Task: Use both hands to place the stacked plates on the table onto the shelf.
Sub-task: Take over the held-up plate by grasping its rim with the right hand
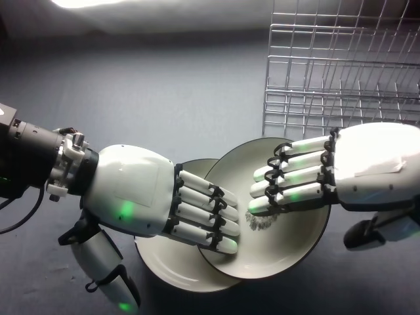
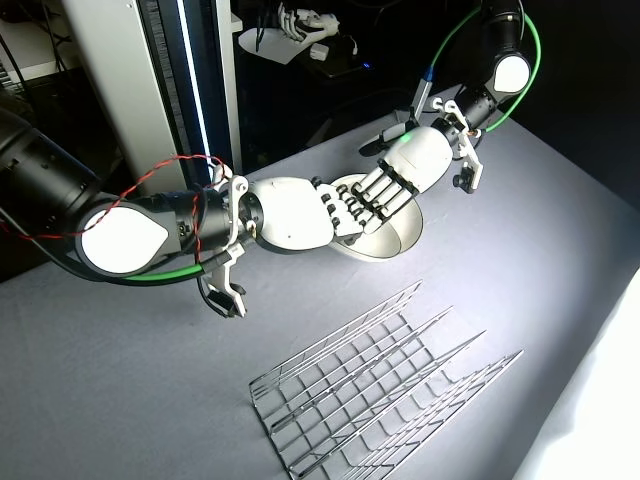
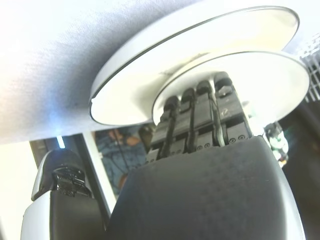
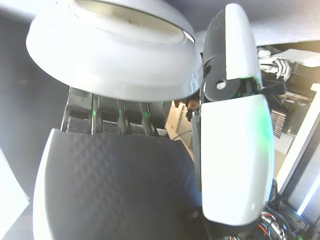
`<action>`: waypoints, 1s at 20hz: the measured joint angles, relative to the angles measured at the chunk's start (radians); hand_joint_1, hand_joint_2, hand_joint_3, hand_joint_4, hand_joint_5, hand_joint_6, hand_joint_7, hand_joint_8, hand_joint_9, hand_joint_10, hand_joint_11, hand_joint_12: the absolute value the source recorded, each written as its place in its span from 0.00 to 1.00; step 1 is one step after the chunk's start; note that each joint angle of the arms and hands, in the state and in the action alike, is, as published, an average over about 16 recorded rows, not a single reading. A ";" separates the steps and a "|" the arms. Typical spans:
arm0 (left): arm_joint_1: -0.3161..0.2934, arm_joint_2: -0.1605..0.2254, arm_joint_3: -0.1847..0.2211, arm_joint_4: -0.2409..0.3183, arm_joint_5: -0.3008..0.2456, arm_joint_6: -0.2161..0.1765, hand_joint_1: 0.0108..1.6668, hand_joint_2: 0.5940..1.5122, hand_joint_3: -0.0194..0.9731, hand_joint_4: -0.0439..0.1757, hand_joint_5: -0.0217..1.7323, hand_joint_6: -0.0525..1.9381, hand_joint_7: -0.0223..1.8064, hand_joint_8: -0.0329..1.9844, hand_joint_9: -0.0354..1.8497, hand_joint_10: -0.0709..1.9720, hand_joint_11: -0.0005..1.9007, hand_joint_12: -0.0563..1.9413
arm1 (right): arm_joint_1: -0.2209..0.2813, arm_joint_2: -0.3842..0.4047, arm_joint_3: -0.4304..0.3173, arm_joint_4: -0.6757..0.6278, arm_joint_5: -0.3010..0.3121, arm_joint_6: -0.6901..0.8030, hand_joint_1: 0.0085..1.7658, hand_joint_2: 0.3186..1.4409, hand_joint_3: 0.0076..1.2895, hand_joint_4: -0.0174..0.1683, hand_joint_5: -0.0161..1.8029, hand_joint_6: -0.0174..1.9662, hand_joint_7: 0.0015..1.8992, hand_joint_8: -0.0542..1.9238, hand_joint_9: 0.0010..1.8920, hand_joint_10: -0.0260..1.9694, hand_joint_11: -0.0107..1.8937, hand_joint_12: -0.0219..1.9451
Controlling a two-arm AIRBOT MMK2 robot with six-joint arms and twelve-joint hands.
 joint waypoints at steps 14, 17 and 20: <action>0.000 -0.002 0.008 -0.001 -0.004 -0.001 0.00 0.51 0.03 0.20 0.01 0.02 0.01 0.01 0.02 0.03 0.01 0.03 | 0.015 -0.082 0.069 0.005 -0.014 0.000 0.74 0.59 0.01 0.08 0.14 0.02 0.11 0.03 0.10 0.03 0.00 0.61; 0.000 -0.002 0.011 -0.001 -0.005 -0.001 0.00 0.51 0.03 0.20 0.01 0.02 0.01 0.01 0.02 0.03 0.01 0.03 | 0.019 -0.092 0.076 0.005 -0.020 0.000 0.77 0.59 0.01 0.08 0.15 0.02 0.12 0.03 0.11 0.04 0.00 0.63; 0.000 -0.002 0.014 -0.002 -0.006 -0.001 0.00 0.51 0.03 0.20 0.01 0.02 0.01 0.01 0.02 0.03 0.01 0.03 | 0.025 -0.099 0.080 0.006 -0.025 0.000 0.78 0.59 0.01 0.08 0.18 0.02 0.15 0.04 0.13 0.05 0.00 0.65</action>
